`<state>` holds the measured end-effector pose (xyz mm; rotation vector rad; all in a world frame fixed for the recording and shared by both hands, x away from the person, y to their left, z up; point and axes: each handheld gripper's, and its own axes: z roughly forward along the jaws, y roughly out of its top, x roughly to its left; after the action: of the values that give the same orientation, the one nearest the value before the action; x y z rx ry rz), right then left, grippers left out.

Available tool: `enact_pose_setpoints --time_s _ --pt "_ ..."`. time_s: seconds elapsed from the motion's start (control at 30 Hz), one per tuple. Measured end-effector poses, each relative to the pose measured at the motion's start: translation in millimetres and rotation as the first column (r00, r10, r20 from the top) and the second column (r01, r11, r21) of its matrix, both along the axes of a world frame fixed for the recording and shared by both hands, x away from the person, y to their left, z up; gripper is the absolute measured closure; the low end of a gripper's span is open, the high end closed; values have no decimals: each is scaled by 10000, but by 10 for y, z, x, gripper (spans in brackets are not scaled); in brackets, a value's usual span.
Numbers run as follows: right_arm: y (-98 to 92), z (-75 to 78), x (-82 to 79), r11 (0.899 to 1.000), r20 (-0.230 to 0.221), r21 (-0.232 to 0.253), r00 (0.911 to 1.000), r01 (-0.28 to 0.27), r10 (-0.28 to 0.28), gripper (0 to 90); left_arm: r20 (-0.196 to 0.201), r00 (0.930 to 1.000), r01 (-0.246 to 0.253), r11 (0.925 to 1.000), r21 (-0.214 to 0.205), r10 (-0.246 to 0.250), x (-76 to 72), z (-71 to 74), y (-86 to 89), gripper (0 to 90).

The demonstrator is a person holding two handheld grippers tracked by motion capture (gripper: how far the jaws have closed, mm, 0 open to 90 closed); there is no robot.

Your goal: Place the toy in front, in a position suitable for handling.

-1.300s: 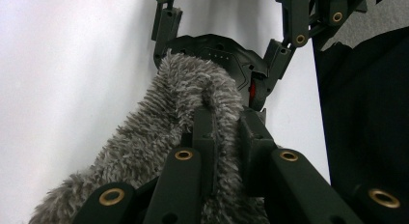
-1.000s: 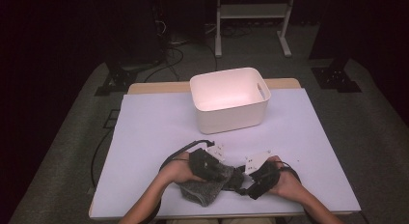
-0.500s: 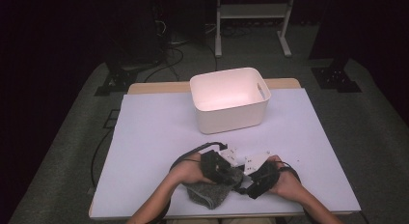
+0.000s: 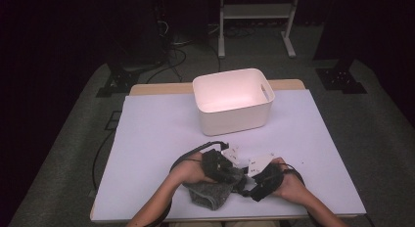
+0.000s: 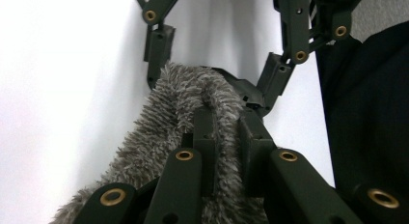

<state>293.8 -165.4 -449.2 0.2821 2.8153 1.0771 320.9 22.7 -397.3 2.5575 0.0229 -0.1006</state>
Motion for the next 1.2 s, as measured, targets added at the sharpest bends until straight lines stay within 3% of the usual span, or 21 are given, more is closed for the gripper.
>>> enact_pose_setpoints --time_s 0.13,0.3,0.37,0.47,0.57,0.6,0.73,0.93,1.2 --pt "10 -11 10 10000 -49 32 10000 -43 43 257 -120 9998 138 9997 -179 -140 -7 -26 -63 804" --pt "15 -32 3 9998 -12 -185 10000 -15 15 258 -133 9998 162 9998 -89 -163 19 -55 -90 805" --pt "1 -27 10 9999 -60 -150 10000 60 -61 338 -121 9999 -115 9999 -90 114 45 -37 -39 805" --pt "-29 -29 41 9999 -105 16 9999 125 -125 366 -111 9990 -440 9990 50 440 78 -15 69 805" --pt "-21 -40 85 10000 -453 46 9990 -17 19 311 -219 9984 -521 9986 -85 519 71 -38 118 805" --pt "1 -39 112 9998 -776 -5 9968 -187 187 244 -234 9984 -528 9984 -182 524 66 -53 122 804" --pt "49 -51 132 9997 -715 -52 9972 -242 237 188 -229 9990 -382 9991 -189 378 47 -80 75 804" --pt "214 -58 164 9989 -486 -133 9979 -443 436 187 -297 9989 -370 9992 -146 365 68 -76 69 804" --pt "178 -61 145 9992 -461 -44 9982 -395 392 213 -117 9976 -676 9975 183 678 86 -13 237 802"
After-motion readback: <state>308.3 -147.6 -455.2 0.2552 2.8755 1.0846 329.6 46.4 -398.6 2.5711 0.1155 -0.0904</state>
